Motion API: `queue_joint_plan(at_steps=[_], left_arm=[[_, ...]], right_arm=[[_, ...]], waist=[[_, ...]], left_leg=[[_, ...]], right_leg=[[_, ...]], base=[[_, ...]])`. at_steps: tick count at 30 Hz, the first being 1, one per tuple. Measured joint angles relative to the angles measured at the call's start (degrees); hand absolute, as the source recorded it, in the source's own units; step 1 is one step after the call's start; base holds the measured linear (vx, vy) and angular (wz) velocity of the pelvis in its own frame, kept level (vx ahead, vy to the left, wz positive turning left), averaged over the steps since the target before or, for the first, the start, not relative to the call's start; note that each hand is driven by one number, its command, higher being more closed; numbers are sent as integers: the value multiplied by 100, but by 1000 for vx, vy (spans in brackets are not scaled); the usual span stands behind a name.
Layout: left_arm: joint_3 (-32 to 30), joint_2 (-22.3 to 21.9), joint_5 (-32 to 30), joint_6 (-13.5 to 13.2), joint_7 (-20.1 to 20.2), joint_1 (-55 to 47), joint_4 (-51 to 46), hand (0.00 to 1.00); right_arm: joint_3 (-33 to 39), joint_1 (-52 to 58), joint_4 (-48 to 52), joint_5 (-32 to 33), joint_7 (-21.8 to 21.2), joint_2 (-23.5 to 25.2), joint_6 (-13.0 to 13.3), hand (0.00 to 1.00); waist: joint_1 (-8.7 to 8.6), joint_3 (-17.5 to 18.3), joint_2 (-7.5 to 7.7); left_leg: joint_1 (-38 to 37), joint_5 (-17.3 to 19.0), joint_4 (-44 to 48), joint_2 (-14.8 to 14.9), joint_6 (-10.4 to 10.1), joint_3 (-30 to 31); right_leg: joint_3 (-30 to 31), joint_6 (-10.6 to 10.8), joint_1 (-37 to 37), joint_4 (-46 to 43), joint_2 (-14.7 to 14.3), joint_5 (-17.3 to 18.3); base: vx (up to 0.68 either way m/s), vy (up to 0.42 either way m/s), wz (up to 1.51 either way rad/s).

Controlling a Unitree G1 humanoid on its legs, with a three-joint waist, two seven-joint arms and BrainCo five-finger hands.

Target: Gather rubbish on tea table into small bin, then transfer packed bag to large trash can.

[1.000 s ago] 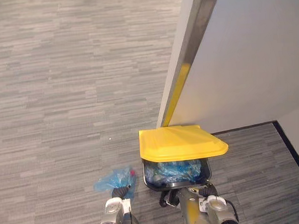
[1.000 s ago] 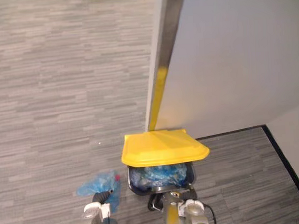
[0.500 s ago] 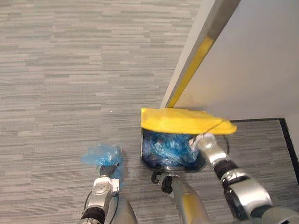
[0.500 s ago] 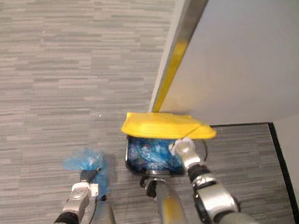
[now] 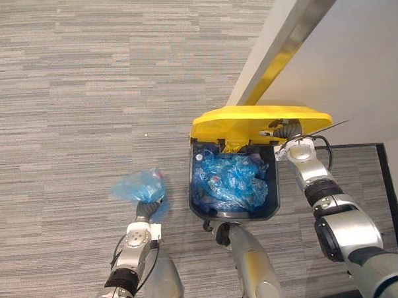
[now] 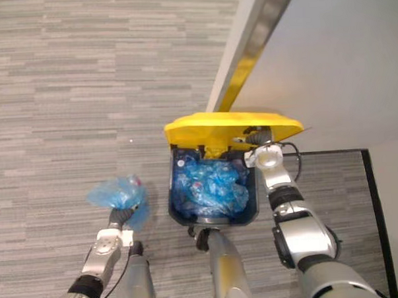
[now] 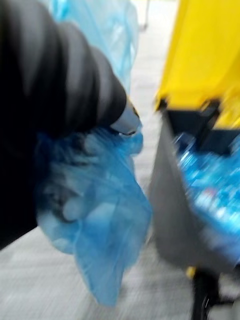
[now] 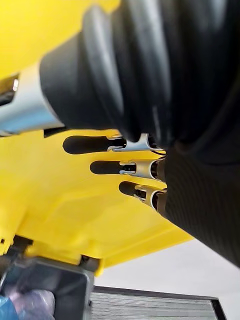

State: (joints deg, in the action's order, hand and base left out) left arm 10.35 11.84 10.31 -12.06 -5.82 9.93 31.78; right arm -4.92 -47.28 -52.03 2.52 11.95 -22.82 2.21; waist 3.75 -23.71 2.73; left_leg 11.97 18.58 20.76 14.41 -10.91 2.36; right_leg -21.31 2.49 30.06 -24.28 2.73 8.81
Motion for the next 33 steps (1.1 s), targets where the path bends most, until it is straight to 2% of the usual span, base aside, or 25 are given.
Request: queue_joint_plan(at_steps=[3, 9, 11, 17, 18, 25, 29, 30, 33], left_arm=[[317, 14, 246, -58, 214, -183, -906, 100], [899, 42, 795, -149, 580, -260, -2260, 100], [1036, 49, 913, -172, 608, -214, -2586, 100], [1682, 59, 1115, -272, 604, 274, -3260, 100], [1790, 33, 1114, -274, 603, 413, -3276, 100], [1885, -138, 890, -271, 439, 819, -3204, 100], [1885, -158, 726, -231, 325, 1232, -2381, 100], [1883, -156, 662, -142, 295, 1394, -1985, 100], [1876, -147, 546, -87, 215, 1698, -1373, 100]], right_arm=[[-30, -1, 54, -6, -18, -95, 1, 0], [-127, 4, 127, -14, -73, -98, 2, 0], [-225, 3, 125, -14, -80, -144, 4, 0], [-354, 1, 124, -13, -81, -150, 7, 0], [-379, -2, 124, -13, -81, -150, 7, 0], [-603, -243, 124, -9, -82, -162, -4, 0], [-720, -406, 124, -11, -109, -210, -14, 0], [-724, -472, 151, -11, -121, -216, -15, 0], [-726, -699, 207, -12, -130, -284, -13, 0]], waist=[[-17, -34, -62], [-61, -38, -85], [-88, -32, -96], [-80, -25, -106], [-89, -24, -108], [-143, -23, -107], [-204, -25, -109], [-254, -26, -110], [-325, -33, -107]], left_leg=[[-2, -34, 2, 32, -22, 63], [-36, -62, 44, 32, -42, 47], [-78, -65, 38, 30, -25, 45], [-97, -69, 41, -25, -25, -53], [-101, -75, 42, -31, -38, -61], [-79, -72, 39, -47, -34, -202], [26, -68, 110, -34, -26, -190], [101, -56, 172, -28, -6, -188], [404, -50, 299, -41, -1, -195]], right_leg=[[-45, 85, -1, -9, -27, 55], [-49, 11, -130, 174, -70, -2], [-8, -52, -230, 322, -110, -84], [138, -65, -314, 571, -162, -297], [148, -131, -314, 572, -161, -340], [269, -192, -198, 570, -171, -400], [257, -181, -181, 687, -200, -437], [255, -178, -166, 757, -213, -464], [275, -63, 43, 855, -213, -583]], base=[[-2, -45, 1], [-21, -17, -1], [-44, 7, 3], [-22, 34, -6], [20, 25, -4], [9, 4, -8], [-11, -6, -2], [-47, -10, -3], [-75, -11, -3]])
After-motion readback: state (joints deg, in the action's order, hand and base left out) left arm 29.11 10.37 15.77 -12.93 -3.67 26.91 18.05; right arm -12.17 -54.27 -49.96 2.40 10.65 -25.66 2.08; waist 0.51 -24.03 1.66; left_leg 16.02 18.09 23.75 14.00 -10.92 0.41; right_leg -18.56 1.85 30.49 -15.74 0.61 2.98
